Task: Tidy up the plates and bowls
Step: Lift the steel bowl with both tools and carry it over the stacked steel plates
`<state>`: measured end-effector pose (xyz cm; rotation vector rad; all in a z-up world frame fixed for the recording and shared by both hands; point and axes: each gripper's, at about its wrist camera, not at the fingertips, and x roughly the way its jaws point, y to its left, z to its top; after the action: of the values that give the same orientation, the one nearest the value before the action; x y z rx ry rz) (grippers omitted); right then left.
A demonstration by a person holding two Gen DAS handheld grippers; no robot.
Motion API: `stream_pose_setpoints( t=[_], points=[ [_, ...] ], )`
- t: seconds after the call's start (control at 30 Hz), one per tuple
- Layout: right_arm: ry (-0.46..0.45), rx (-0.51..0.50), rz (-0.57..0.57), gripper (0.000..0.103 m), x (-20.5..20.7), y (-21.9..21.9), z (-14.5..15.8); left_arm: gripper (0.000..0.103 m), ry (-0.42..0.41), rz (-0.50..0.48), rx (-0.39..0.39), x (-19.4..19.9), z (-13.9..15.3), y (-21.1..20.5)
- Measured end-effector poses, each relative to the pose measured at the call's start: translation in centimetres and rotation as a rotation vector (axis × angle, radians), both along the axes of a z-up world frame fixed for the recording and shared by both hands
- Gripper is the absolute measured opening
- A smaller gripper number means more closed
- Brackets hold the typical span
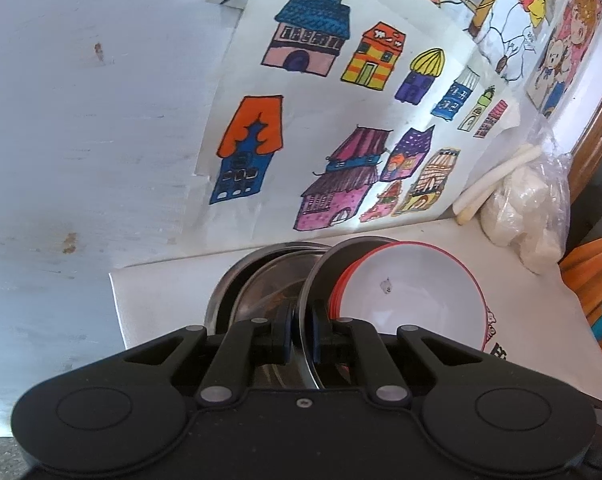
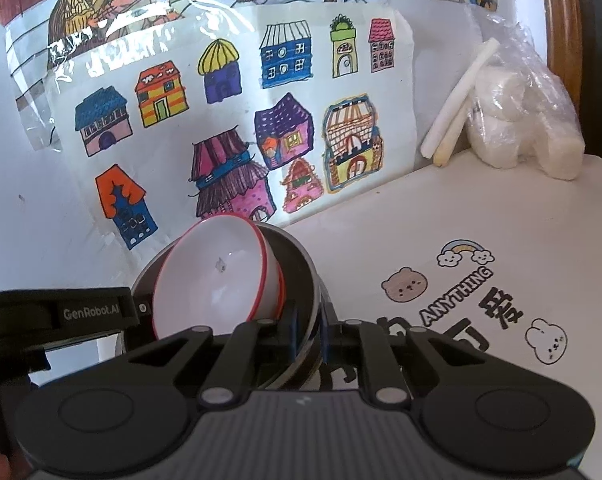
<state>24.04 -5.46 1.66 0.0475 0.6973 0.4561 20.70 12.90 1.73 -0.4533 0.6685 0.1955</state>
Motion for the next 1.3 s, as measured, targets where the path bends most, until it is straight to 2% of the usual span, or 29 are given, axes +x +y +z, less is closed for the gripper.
stream_pose_setpoints(
  t=[1.3],
  points=[
    [0.002, 0.008, 0.048, 0.015, 0.6, 1.7, -0.6, 0.008, 0.025, 0.049, -0.003, -0.2, -0.5, 1.7]
  ],
)
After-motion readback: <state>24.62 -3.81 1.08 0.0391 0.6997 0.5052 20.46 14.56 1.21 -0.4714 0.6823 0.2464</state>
